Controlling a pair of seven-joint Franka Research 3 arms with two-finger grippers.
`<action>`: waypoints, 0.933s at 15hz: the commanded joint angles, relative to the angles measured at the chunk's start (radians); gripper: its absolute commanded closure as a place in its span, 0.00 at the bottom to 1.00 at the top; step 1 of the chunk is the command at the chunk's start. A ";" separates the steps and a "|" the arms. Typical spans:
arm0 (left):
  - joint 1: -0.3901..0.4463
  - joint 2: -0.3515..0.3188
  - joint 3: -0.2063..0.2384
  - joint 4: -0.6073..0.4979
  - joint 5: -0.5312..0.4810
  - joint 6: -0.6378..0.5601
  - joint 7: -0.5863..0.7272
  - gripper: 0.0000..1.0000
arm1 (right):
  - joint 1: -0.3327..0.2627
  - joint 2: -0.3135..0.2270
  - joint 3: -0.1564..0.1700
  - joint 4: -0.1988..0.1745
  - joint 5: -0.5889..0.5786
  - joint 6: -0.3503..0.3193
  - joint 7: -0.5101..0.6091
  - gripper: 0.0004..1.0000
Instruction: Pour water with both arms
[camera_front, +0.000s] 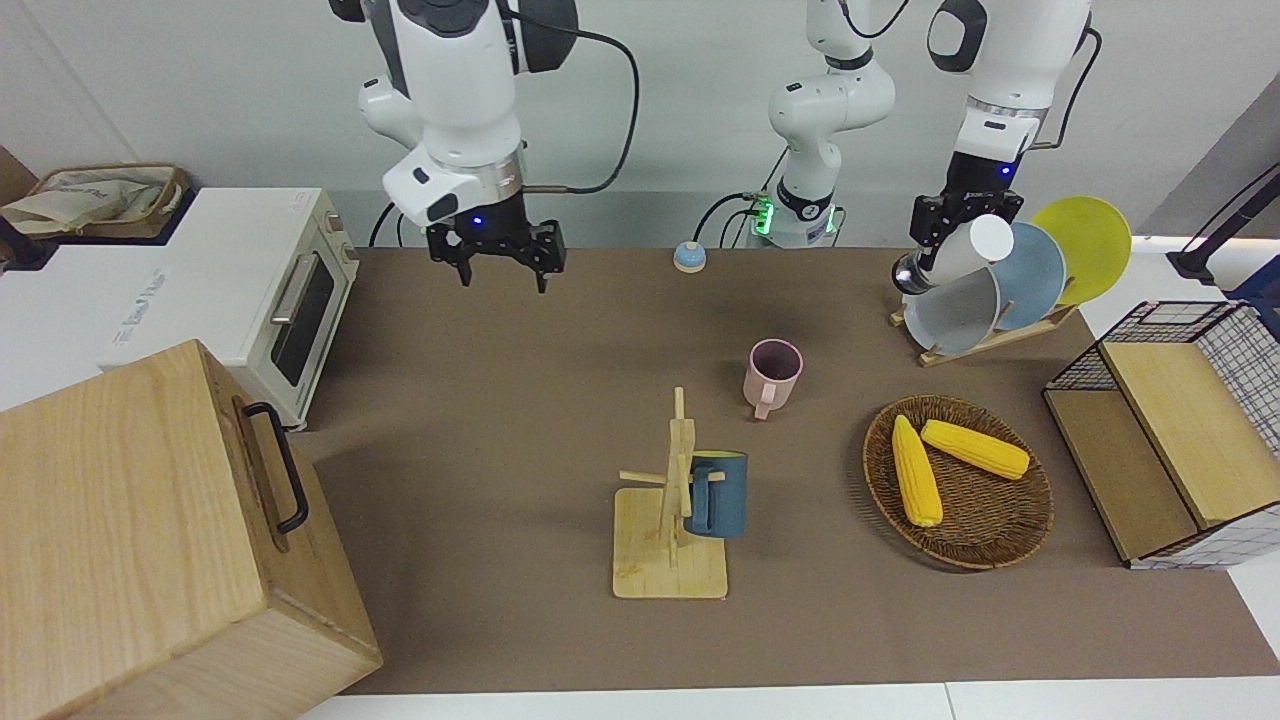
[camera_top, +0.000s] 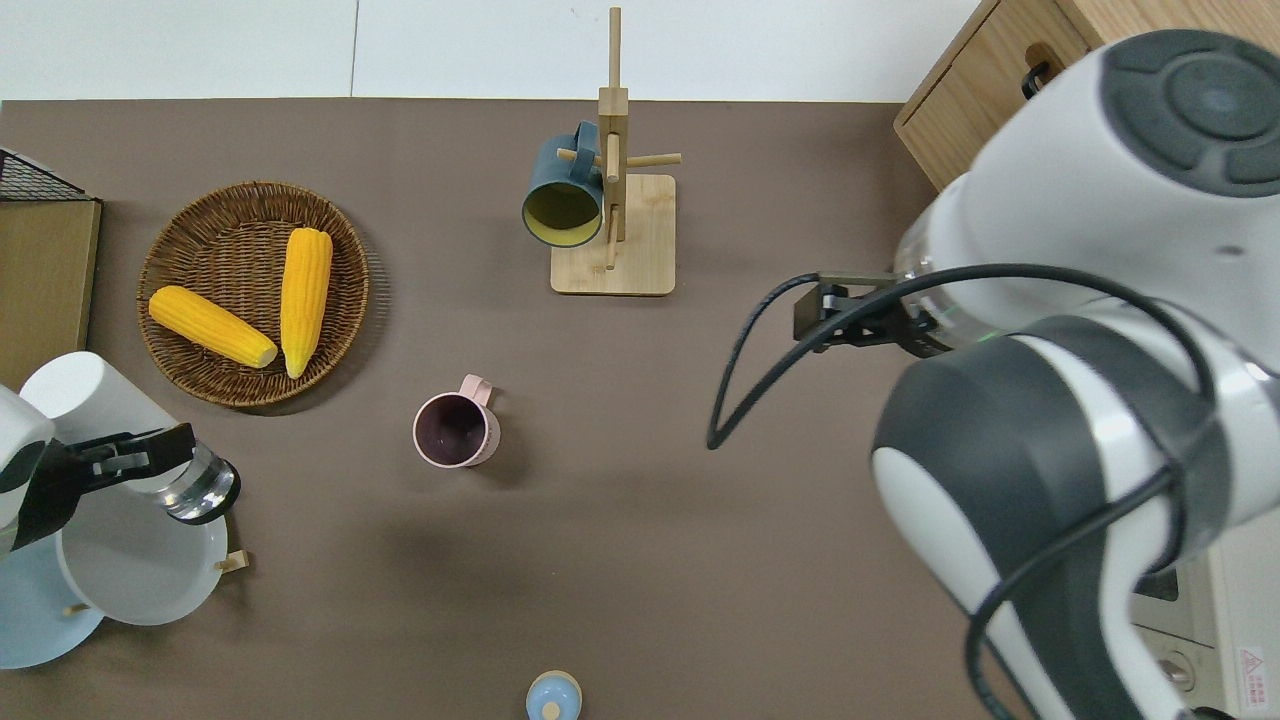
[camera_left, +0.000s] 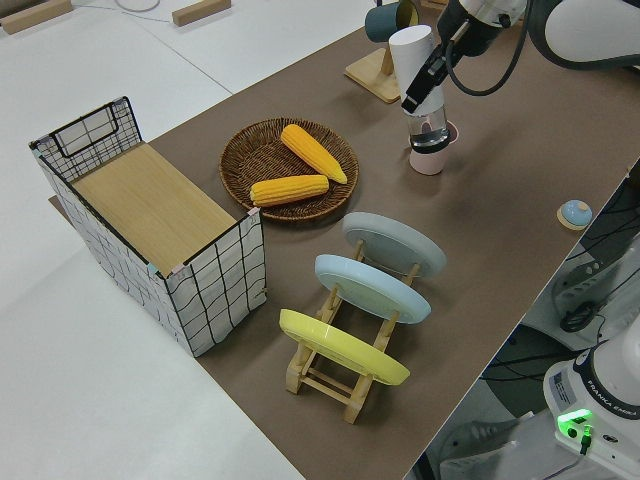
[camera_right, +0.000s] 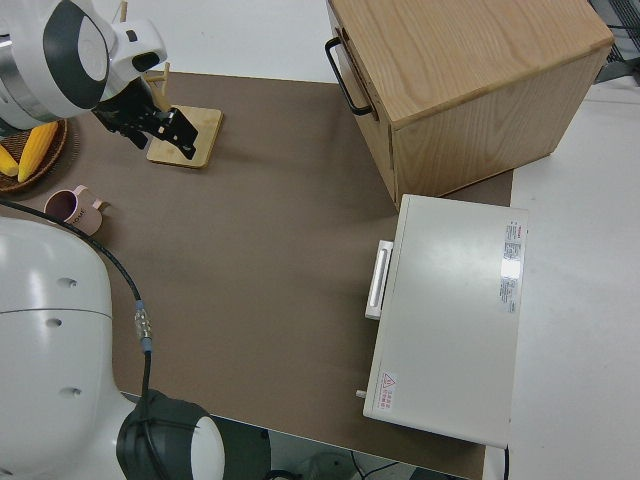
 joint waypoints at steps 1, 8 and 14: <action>-0.047 -0.035 0.011 -0.034 -0.015 -0.004 -0.001 1.00 | -0.098 -0.099 0.018 -0.108 -0.026 -0.010 -0.142 0.01; -0.142 -0.035 0.011 -0.069 -0.034 -0.007 -0.013 1.00 | -0.269 -0.130 0.019 -0.113 -0.033 -0.045 -0.299 0.01; -0.242 -0.035 0.008 -0.117 -0.077 -0.004 -0.019 1.00 | -0.297 -0.127 0.021 -0.099 0.012 -0.033 -0.285 0.01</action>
